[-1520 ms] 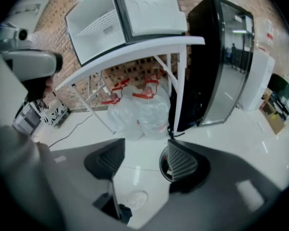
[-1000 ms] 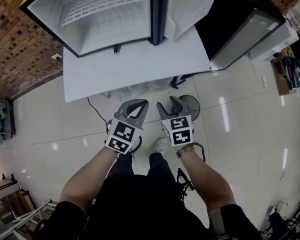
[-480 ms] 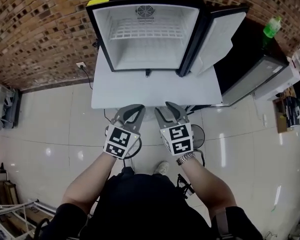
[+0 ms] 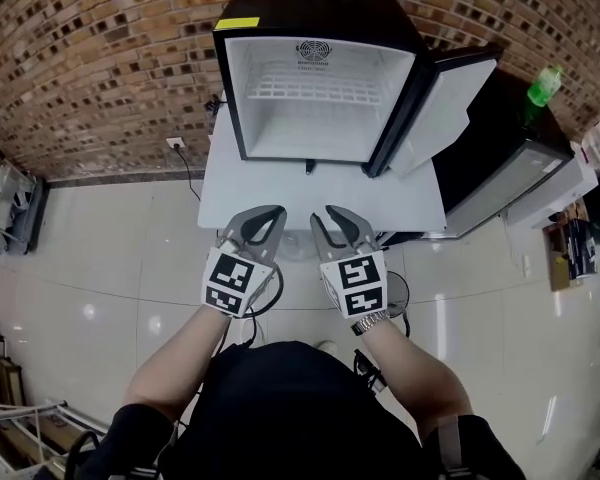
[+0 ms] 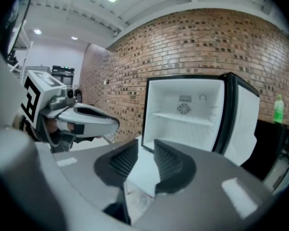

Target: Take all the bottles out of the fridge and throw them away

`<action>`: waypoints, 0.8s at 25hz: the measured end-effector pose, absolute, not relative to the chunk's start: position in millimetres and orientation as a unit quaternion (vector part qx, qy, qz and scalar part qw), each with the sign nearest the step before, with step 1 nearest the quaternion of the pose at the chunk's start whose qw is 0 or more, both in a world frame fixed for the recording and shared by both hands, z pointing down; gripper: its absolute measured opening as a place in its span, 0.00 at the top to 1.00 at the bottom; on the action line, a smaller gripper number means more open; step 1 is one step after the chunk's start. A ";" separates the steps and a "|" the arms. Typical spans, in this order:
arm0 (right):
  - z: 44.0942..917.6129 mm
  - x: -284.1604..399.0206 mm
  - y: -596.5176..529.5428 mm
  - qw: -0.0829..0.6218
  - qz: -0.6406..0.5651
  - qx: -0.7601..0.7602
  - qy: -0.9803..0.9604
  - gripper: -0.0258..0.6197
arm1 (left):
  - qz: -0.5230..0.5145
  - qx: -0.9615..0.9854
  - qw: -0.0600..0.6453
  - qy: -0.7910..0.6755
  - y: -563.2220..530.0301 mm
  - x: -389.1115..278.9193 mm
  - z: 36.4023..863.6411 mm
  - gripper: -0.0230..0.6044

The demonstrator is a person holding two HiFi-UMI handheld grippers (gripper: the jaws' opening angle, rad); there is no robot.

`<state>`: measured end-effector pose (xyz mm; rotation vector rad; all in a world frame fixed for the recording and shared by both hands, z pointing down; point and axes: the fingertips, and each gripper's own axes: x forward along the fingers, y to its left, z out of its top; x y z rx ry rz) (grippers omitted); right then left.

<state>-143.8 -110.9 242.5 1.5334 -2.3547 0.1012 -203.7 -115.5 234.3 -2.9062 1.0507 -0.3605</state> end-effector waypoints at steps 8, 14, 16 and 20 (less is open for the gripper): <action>208.7 -143.4 -120.8 0.144 0.012 0.552 -0.821 0.96 | -0.101 -0.937 0.036 0.333 -119.9 -203.5 211.2 0.96; 200.9 -141.5 -123.9 0.142 0.005 0.554 -0.821 0.96 | -0.097 -0.940 0.045 0.323 -119.5 -194.1 203.7 0.96; 199.8 -140.4 -123.3 0.142 0.005 0.553 -0.821 0.96 | -0.097 -0.941 0.048 0.320 -118.9 -190.5 201.5 0.96; 200.9 -138.4 -121.4 0.145 0.006 0.551 -0.822 0.96 | -0.096 -0.942 0.050 0.316 -117.4 -185.7 199.3 0.96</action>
